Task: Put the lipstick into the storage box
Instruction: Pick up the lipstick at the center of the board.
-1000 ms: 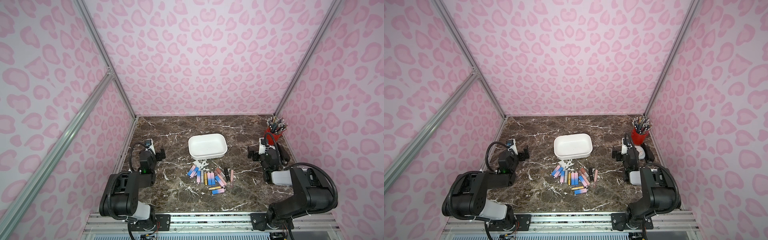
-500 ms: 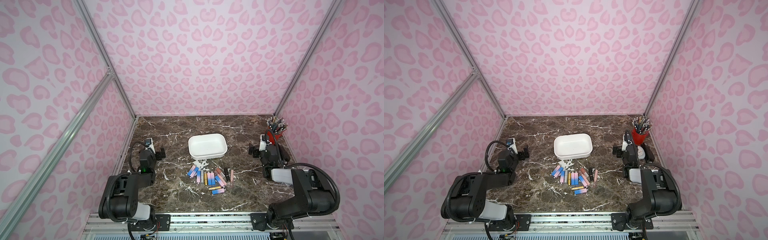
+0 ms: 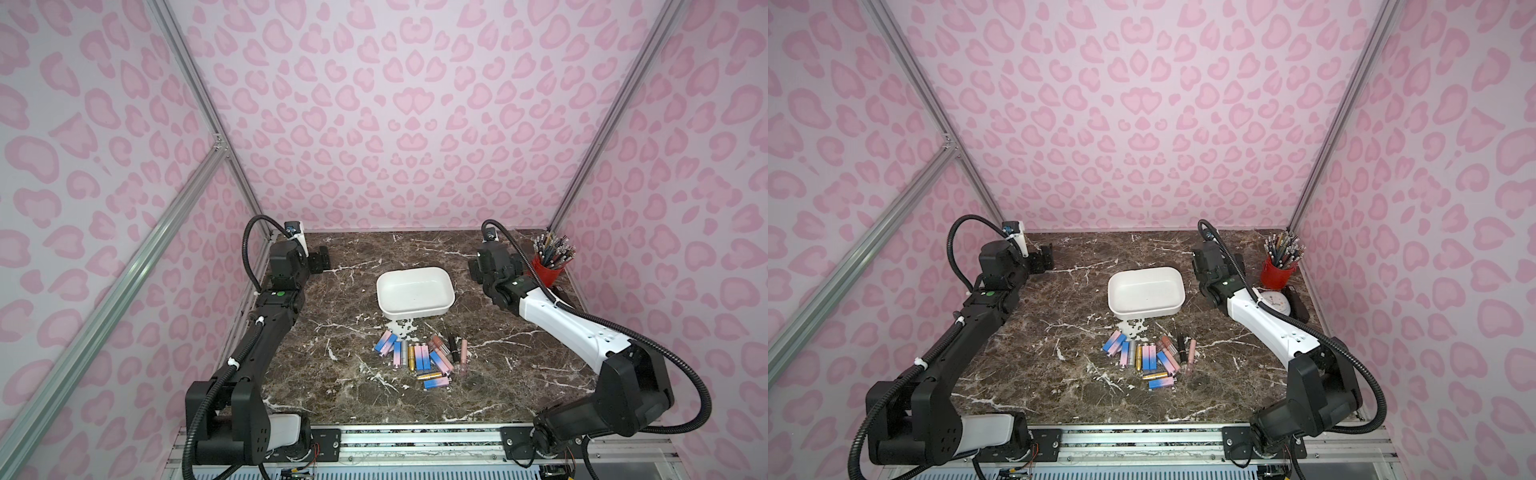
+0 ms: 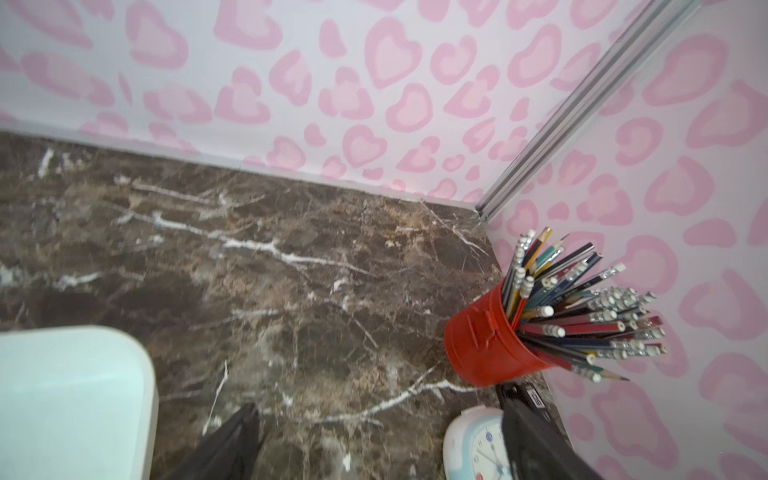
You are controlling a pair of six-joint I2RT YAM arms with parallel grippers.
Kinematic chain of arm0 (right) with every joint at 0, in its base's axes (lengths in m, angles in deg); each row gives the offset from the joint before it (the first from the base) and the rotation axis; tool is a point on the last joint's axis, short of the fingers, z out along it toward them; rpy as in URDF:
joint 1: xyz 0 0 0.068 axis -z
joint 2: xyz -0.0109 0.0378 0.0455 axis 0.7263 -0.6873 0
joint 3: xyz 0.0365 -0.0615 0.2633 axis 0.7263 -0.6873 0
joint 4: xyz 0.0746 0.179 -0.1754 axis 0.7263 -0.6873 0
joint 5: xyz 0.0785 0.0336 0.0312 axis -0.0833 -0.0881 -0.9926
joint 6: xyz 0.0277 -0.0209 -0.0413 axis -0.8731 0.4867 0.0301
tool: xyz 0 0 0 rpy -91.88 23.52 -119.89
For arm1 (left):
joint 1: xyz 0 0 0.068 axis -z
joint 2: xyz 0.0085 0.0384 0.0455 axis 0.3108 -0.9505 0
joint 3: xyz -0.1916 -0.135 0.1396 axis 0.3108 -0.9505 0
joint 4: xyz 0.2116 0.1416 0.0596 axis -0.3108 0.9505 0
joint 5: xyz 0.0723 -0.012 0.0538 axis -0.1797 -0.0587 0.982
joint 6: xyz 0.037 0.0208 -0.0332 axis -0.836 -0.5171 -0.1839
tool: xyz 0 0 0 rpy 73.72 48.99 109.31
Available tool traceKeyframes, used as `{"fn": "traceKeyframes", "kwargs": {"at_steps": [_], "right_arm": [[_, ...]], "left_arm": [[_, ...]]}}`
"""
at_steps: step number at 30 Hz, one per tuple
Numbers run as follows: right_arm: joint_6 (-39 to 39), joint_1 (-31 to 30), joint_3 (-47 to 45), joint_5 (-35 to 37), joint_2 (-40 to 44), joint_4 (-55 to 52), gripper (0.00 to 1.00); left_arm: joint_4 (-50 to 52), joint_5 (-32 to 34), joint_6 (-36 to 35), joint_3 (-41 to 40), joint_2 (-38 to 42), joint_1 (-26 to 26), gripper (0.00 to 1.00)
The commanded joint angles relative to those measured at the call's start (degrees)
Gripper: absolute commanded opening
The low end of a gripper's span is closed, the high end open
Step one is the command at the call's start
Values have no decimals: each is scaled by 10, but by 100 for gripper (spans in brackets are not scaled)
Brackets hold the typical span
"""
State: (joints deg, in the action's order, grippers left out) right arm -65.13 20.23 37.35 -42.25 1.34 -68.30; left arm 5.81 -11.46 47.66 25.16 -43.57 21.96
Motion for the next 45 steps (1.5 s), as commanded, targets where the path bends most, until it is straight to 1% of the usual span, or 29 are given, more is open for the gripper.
{"fn": "traceKeyframes", "kwargs": {"at_steps": [1, 3, 7, 9, 11, 15, 17, 20, 22, 26, 29, 32, 39, 41, 45], "right_arm": [[-72, -25, 1, 1, 31, -140, 82], [-126, -37, -8, -12, 58, -176, 80], [-227, -42, -36, -104, 91, -246, 67], [-275, -49, -54, -143, 98, -285, 65], [-320, -64, -79, -166, 107, -304, 63], [-371, -109, -140, -207, 134, -293, 62], [-395, -126, -162, -217, 140, -289, 61], [-414, -142, -196, -230, 145, -270, 60], [-415, -144, -215, -240, 142, -258, 57], [-405, -144, -233, -251, 125, -234, 57], [-398, -144, -237, -268, 106, -208, 57], [-390, -144, -234, -278, 85, -191, 56], [-386, -144, -224, -290, 45, -162, 55], [-389, -144, -225, -292, 36, -155, 53], [-391, -144, -221, -292, 24, -150, 52]], "left_arm": [[85, -6, 31, 15, 11, 30, 91], [120, -5, 38, 17, 18, 55, 92], [159, -18, 57, 8, 35, 99, 93], [172, -14, 65, 2, 44, 125, 93], [179, -7, 73, -2, 51, 143, 94], [191, 2, 83, -3, 53, 171, 94], [202, 9, 82, 3, 51, 181, 94], [218, 25, 82, 13, 48, 194, 94], [223, 27, 79, 18, 47, 199, 94], [228, 26, 77, 28, 38, 204, 94], [237, 28, 72, 37, 31, 210, 94], [238, 43, 71, 41, 29, 217, 94], [253, 52, 56, 57, 25, 224, 94], [256, 55, 52, 54, 28, 226, 94], [256, 61, 47, 48, 37, 225, 94]]}}
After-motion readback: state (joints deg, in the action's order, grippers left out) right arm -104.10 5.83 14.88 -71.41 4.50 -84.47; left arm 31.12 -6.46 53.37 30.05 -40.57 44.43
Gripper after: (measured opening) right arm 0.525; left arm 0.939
